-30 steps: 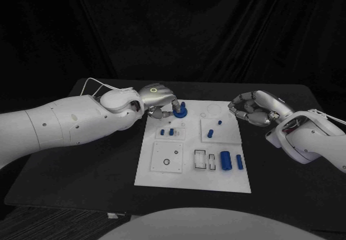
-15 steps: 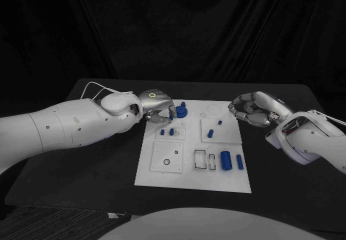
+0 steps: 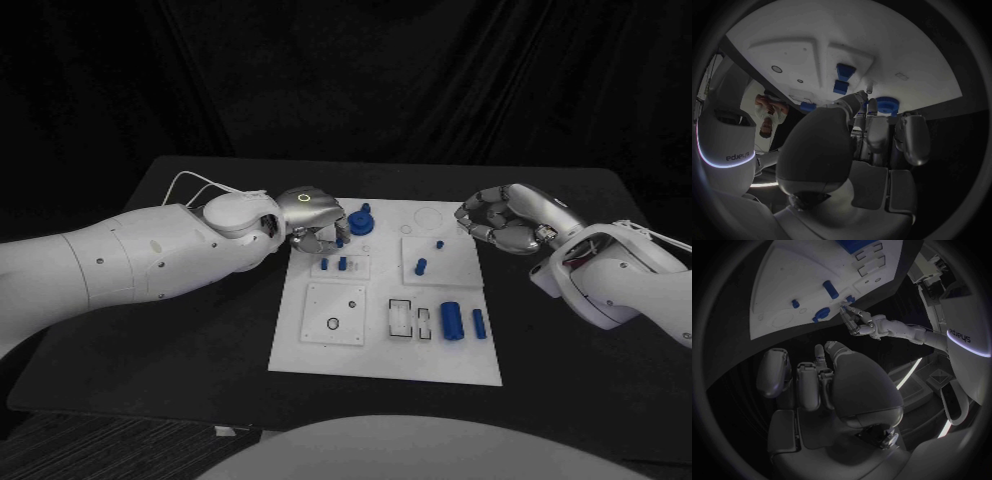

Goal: Assemble the parts on the task board

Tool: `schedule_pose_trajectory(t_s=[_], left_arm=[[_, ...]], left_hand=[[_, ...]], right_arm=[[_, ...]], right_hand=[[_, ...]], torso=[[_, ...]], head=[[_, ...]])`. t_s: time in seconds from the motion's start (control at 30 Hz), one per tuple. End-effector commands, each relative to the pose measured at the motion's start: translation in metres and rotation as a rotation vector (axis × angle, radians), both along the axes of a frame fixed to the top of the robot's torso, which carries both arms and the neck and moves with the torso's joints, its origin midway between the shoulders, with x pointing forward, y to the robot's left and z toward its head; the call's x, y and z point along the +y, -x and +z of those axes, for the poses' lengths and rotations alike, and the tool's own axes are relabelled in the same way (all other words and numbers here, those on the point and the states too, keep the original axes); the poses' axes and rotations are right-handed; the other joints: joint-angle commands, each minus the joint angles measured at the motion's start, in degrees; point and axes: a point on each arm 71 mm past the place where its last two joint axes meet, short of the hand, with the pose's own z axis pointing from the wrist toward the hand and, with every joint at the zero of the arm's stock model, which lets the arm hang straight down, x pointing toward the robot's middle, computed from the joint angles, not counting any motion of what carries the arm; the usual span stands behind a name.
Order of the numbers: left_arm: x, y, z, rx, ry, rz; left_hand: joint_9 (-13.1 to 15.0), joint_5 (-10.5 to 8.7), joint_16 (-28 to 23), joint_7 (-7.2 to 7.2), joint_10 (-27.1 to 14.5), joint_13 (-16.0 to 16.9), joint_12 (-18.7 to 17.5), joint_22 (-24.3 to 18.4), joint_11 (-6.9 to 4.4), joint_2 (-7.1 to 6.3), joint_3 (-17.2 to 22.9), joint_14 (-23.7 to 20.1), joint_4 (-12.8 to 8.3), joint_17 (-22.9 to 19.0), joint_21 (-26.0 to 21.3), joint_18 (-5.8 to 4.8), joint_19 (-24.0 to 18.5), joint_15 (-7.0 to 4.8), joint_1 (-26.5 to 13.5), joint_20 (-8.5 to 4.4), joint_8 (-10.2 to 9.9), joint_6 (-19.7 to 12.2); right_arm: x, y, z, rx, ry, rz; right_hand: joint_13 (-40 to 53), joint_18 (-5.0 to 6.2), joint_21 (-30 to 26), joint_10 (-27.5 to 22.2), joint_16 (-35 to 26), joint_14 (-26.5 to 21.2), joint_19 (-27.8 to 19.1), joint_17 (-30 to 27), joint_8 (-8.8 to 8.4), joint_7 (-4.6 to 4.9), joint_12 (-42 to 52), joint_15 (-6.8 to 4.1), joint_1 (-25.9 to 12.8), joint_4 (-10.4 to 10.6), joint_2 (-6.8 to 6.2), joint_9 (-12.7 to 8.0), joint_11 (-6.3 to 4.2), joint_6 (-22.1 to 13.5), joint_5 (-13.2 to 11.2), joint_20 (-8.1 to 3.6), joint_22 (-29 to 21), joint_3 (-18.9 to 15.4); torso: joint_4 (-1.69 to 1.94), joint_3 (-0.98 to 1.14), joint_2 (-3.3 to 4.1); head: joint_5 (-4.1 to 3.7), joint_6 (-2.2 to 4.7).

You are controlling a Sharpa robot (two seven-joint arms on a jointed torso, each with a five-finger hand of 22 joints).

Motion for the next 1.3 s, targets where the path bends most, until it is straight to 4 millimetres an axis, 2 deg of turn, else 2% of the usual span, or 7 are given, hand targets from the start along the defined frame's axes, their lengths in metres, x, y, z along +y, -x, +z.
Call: schedule_pose_trajectory(t_s=[0.03, 0.23, 0.43, 0.53, 0.77, 1.3], left_arm=[[-0.001, 0.0, -0.001, -0.011, 0.01, 0.012], [-0.001, -0.001, -0.005, -0.023, 0.019, 0.03], [-0.001, -0.001, -0.009, -0.034, 0.031, 0.039], [-0.001, -0.001, -0.011, -0.033, 0.032, 0.041], [0.0, 0.0, -0.012, -0.035, 0.034, 0.047], [0.0, -0.002, -0.015, -0.004, 0.006, 0.057]], left_hand=[[0.0, -0.06, -0.4, 0.1, 0.4, -0.1, -0.2, 9.6, 0.11, -0.46, 0.2, -0.6, 0.1, -0.3, -0.3, -0.27, -0.4, 0.1, 0.1, -0.03, -0.2, 0.3], [0.0, 0.19, -0.8, 0.22, 0.7, -0.1, -0.3, 9.6, 0.2, -0.43, 0.4, -0.9, 0.0, -1.0, -0.7, -0.2, -0.6, 0.15, 0.3, -0.03, -0.2, 0.6], [0.0, 0.78, -1.1, 0.43, 1.3, -0.1, -0.4, 9.5, 0.39, -0.4, 0.6, -1.2, -0.4, -1.4, -0.9, -0.15, -0.7, 0.23, 0.8, -0.02, -0.2, 0.7], [0.0, 1.65, -1.1, 0.42, 1.5, -0.1, -0.6, 9.5, 0.4, -0.51, 0.9, -1.3, -0.7, -1.4, -1.0, -0.15, -0.8, 0.26, 1.2, -0.01, -0.2, 0.9], [0.0, 2.36, -1.2, 0.39, 1.9, 0.0, -0.7, 9.5, 0.42, -0.61, 1.0, -1.4, -1.0, -1.5, -1.1, -0.14, -0.8, 0.26, 1.4, -0.02, -0.1, 1.3], [-0.2, 2.26, -2.0, 0.0, 1.6, -0.1, -1.2, 9.2, 0.29, -0.89, 1.0, -2.2, -1.1, -2.9, -2.1, 0.07, -1.4, 0.27, 1.2, 0.0, -0.5, 0.6]], right_arm=[[0.0, 0.001, -0.002, 0.01, 0.003, -0.008], [-0.001, 0.001, -0.002, 0.01, 0.004, -0.009], [-0.001, 0.001, -0.002, 0.011, 0.003, -0.007], [-0.001, 0.001, -0.002, 0.012, 0.004, -0.007], [-0.001, 0.001, -0.003, 0.015, 0.005, -0.008], [0.0, 0.001, -0.004, 0.023, 0.007, -0.007]], right_hand=[[13.8, 0.3, -0.4, 5.0, -0.1, 3.1, -0.4, 2.0, 0.24, 0.06, -0.4, 0.44, 0.6, 0.0, -0.2, 0.0, 0.51, 0.2, 0.3, -0.09, 8.5, 0.3], [13.7, 0.31, -0.5, 5.0, -0.1, 3.1, -0.4, 1.9, 0.24, 0.07, -0.4, 0.45, 0.6, 0.0, -0.21, -0.1, 0.53, 0.2, 0.3, -0.09, 8.5, 0.4], [13.7, 0.31, -0.5, 5.0, -0.1, 3.1, -0.4, 1.9, 0.24, 0.07, -0.4, 0.45, 0.6, 0.0, -0.21, -0.1, 0.53, 0.2, 0.3, -0.09, 8.5, 0.4], [13.7, 0.31, -0.5, 5.0, -0.1, 3.1, -0.4, 1.9, 0.24, 0.07, -0.4, 0.45, 0.6, 0.0, -0.21, -0.1, 0.53, 0.2, 0.3, -0.09, 8.5, 0.4], [13.7, 0.31, -0.5, 5.0, -0.1, 3.1, -0.4, 1.9, 0.24, 0.07, -0.4, 0.45, 0.6, 0.0, -0.21, -0.1, 0.53, 0.2, 0.3, -0.09, 8.5, 0.4], [13.6, 0.33, -0.6, 4.9, -0.2, 3.1, -0.4, 1.9, 0.25, 0.08, -0.5, 0.46, 0.6, -0.1, -0.2, -0.1, 0.54, 0.2, 0.3, -0.09, 8.4, 0.4]], torso=[[0.01, 0.0, -0.02], [-0.03, 0.05, -0.05], [-0.03, 0.01, -0.03], [-0.03, 0.01, -0.04], [-0.01, 0.02, -0.04], [0.01, 0.05, -0.06]], head=[[-0.03, 0.0], [0.03, 0.0], [-0.12, 0.0], [-0.06, 0.0], [0.03, 0.0], [0.02, 0.0]])
